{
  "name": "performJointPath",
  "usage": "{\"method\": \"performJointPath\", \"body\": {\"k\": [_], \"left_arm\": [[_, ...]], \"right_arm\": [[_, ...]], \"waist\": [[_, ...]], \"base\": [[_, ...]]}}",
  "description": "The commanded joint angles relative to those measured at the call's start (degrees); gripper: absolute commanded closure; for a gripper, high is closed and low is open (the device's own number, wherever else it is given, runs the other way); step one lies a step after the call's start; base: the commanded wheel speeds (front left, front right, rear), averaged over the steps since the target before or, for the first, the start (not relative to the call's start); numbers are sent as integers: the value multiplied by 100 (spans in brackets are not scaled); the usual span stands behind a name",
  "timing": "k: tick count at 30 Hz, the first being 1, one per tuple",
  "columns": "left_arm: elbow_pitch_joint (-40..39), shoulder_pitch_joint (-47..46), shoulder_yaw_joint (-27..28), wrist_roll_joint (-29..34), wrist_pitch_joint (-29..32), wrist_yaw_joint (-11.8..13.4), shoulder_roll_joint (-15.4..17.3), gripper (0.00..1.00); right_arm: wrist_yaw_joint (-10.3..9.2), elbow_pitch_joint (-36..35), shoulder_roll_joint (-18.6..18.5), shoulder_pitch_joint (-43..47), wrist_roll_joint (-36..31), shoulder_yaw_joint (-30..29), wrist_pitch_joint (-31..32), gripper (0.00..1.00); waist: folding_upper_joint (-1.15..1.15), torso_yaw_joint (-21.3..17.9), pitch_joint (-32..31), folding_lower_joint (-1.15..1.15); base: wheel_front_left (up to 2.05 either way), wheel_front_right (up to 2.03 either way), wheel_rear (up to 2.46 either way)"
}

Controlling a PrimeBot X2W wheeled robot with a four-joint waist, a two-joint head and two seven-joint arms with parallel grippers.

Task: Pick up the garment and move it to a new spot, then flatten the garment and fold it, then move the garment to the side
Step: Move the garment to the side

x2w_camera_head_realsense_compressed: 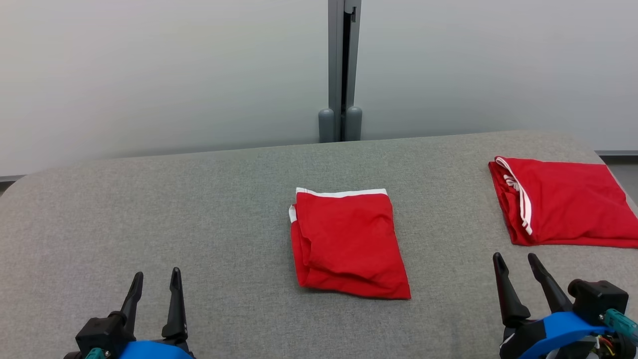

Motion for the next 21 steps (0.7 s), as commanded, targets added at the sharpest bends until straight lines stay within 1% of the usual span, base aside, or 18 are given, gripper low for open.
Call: {"method": "performJointPath", "body": {"k": [1,14,17,21], "left_arm": [[9,-44,-10,8,-12,8,20,0],[-12,-106,-67,21,-12,-2,-7,0],[-20,-164,-85,19,-12,-2,-18,0],[-78,-205,-120,41,-12,6,-32,0]], "right_arm": [[2,28,-4,37,-18,18,-46,0],[2,72,-3,-98,-39,107,-98,0],[2,42,-3,-213,-99,194,7,0],[2,3,-6,-619,-152,342,304,0]], "waist": [[0,-4,15,0],[0,67,98,0],[0,109,148,0],[0,141,267,0]], "base": [[0,0,0],[0,0,0],[0,0,0],[0,0,0]]}}
